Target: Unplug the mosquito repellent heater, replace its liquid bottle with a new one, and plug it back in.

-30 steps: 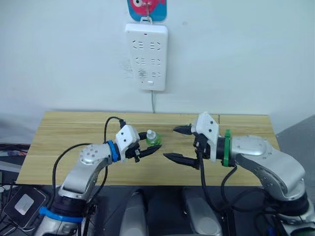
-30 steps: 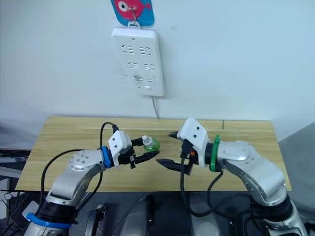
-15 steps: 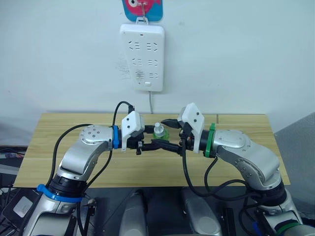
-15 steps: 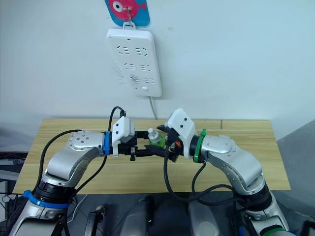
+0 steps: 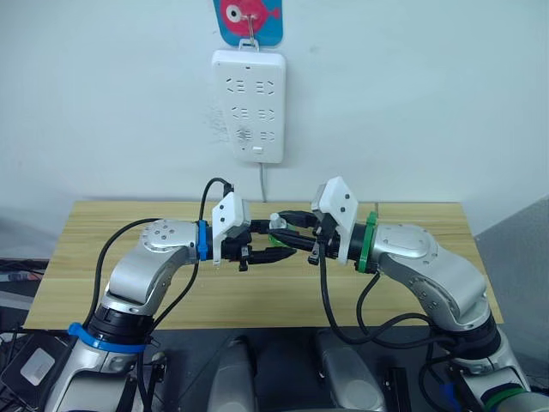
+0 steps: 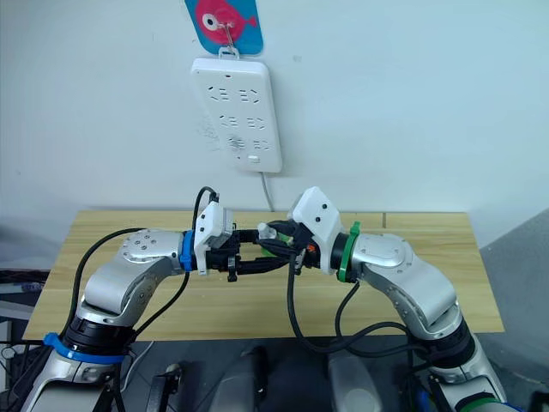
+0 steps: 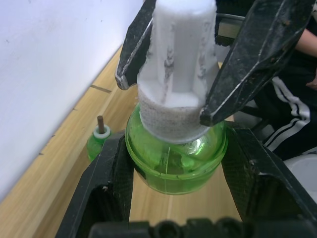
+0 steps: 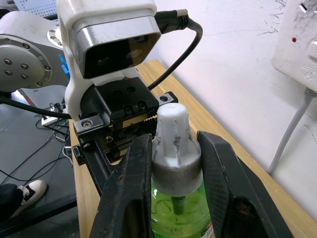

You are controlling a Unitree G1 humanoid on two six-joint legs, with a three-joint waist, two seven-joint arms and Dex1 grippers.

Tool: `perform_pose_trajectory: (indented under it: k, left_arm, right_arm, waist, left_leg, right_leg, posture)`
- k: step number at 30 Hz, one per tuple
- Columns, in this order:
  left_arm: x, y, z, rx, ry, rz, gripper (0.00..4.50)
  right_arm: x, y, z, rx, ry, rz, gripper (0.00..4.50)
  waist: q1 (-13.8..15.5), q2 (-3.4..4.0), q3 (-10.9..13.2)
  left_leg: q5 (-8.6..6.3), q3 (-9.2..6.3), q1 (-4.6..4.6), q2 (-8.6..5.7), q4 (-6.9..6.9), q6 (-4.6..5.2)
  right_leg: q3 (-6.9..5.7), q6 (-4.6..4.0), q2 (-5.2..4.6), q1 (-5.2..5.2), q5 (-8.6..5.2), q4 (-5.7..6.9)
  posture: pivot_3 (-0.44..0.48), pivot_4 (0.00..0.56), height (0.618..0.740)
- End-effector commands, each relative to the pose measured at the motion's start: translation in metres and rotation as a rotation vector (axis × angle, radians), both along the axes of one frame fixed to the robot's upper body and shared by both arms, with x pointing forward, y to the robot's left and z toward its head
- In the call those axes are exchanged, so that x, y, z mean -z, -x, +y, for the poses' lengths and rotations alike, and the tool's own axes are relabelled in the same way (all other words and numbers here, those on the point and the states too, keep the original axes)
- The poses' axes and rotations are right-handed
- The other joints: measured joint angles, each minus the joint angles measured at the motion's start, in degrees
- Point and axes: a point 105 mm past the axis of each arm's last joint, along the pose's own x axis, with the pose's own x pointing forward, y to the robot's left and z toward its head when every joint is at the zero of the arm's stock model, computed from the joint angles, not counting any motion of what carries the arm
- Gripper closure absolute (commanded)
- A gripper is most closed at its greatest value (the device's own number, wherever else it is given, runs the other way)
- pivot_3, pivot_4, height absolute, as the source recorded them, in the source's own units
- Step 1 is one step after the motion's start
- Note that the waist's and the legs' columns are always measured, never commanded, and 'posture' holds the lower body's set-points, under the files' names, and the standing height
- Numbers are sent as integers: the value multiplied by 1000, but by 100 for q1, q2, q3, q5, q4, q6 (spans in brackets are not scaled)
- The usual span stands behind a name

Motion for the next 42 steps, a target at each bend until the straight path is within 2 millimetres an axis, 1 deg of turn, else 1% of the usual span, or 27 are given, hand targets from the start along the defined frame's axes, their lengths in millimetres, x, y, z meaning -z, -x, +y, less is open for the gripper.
perform_pose_trajectory:
  k: [1, 2, 4, 5, 13, 17, 20, 23, 24, 27, 28, 30, 32, 34, 36, 38, 40, 41, 42]
  left_arm:
    - [-2, -6, 8, -21, -1, -57, 1530]
    - [-1, -6, 9, -21, -4, -60, 1310]
    - [0, -6, 9, -15, 9, -44, 669]
    - [0, -5, 7, -4, 24, -29, 457]
    - [-9, -4, -3, 1, 106, -11, 413]
    - [-10, -3, -6, 13, 114, -9, 413]
    - [-9, -2, -9, 24, 122, -5, 1027]
    - [-11, -3, -10, 25, 136, -4, 1977]
    - [-11, -4, -11, 24, 135, -9, 2195]
    - [-12, -4, -9, 24, 123, -29, 2218]
    - [-12, -4, -9, 26, 112, -38, 2218]
    - [-11, -2, -7, 39, 84, -53, 2218]
    - [-10, 2, -5, 65, 45, -69, 2218]
    - [-7, 9, -2, 103, -12, -93, 2218]
    - [-6, 13, 1, 123, -42, -109, 2218]
    - [-10, 13, 1, 119, -40, -121, 2218]
    - [-11, 14, 0, 118, -37, -124, 2218]
    - [-10, 15, 0, 117, -37, -121, 2218]
    - [-10, 16, 0, 112, -37, -116, 2218]
  right_arm:
    - [-10, 2, -4, -6, -37, -31, 3492]
    - [-11, 1, -5, -3, -47, -29, 3492]
    - [-13, 1, -6, 1, -60, -25, 3492]
    - [-14, 1, -7, 3, -64, -23, 3492]
    - [-13, 2, -7, -3, -61, -34, 3492]
    - [-13, 2, -6, -6, -66, -32, 3492]
    - [-14, 1, -6, -4, -77, -24, 3492]
    - [-14, 1, -6, -4, -74, -24, 3492]
    - [-14, 1, -6, -4, -73, -24, 3492]
    - [-12, 2, -7, -14, -71, -16, 3492]
    - [-11, 4, -7, -42, -57, -16, 3492]
    - [-4, 10, -8, -156, 19, -32, 3492]
    - [0, 9, -11, -259, 84, -47, 3492]
    - [-1, 2, -11, -381, 131, -50, 3492]
    - [-5, -3, -9, -489, 170, -38, 3492]
    - [-8, 1, -10, -566, 196, 20, 3492]
    - [-10, 7, -12, -609, 195, 44, 3492]
    - [-12, 5, -13, -590, 183, 20, 3492]
    - [-15, 2, -14, -557, 167, -2, 3142]
  waist:
    - [-21, 0, -18]
    - [-31, 2, -24]
    - [-41, 1, -31]
    - [-48, 2, -33]
    - [-54, 4, -114]
    - [-61, 5, -131]
    - [-66, 5, -134]
    - [-68, 6, -139]
    - [-68, 5, -144]
    - [-76, 8, -168]
    - [-77, 6, -177]
    - [-72, 9, -189]
    - [-70, 8, -190]
    - [-86, 7, -190]
    - [-124, 10, -191]
    - [-109, 10, -192]
    - [-56, 9, -193]
    - [-33, 8, -195]
    - [-15, 8, -199]
  left_leg:
    - [0, -1, 0, 0, 0, 0]
    - [0, -1, 0, 0, 0, 0]
    - [0, -1, 1, 0, 0, 1]
    - [0, -3, 1, 1, 0, 1]
    - [0, -5, 1, 0, 1, 1]
    - [0, -6, 2, 0, 11, 4]
    - [2, -8, 5, 0, 13, 3]
    - [2, -8, 4, 0, 18, 3]
    - [2, -8, 4, -1, 19, 3]
    - [2, -9, 4, 0, 20, 3]
    - [2, -9, 4, 0, 20, 3]
    - [2, -10, 4, -1, 21, 3]
    - [2, -7, 5, -3, 26, 4]
    - [3, -5, 9, -2, 30, 7]
    - [4, 1, 16, 3, 34, 10]
    - [9, -6, 17, 4, 33, 16]
    - [10, -10, 16, 3, 33, 17]
    - [10, -11, 14, 2, 33, 17]
    - [10, -13, 12, 1, 34, 17]
  right_leg:
    - [-1, -1, 0, 0, 1, 0]
    - [-1, -1, 0, 0, 1, 2]
    - [-1, -2, 0, 0, 1, 3]
    - [-3, -2, 1, 0, 1, 4]
    - [-6, -2, 1, 1, 2, 8]
    - [-5, -3, 1, 5, 3, 13]
    - [-6, -5, 3, 6, 7, 16]
    - [-6, -3, 3, 7, 9, 17]
    - [-5, -2, 3, 8, 10, 17]
    - [-6, -2, 3, 8, 10, 18]
    - [-7, -2, 3, 8, 10, 19]
    - [-8, -3, 3, 9, 11, 19]
    - [-5, -1, 3, 11, 12, 18]
    - [-4, 2, 4, 15, 18, 17]
    - [0, -4, 9, 15, 23, 18]
    - [-6, -4, 9, 17, 24, 22]
    - [-8, -3, 9, 17, 27, 23]
    - [-10, -1, 8, 18, 28, 22]
    - [-11, -1, 6, 18, 28, 22]
  posture:
    - [-202, 189, 725]
    - [-202, 189, 725]
    - [-207, 187, 725]
    - [-207, 187, 725]
    - [-209, 182, 725]
    - [-210, 177, 725]
    - [-212, 174, 725]
    - [-214, 168, 725]
    - [-214, 168, 725]
    - [-203, 164, 725]
    - [-201, 164, 725]
    - [-193, 171, 725]
    - [-178, 174, 725]
    - [-165, 177, 725]
    - [-129, 177, 725]
    - [-120, 178, 725]
    - [-117, 178, 725]
    - [-120, 173, 725]
    - [-124, 172, 725]
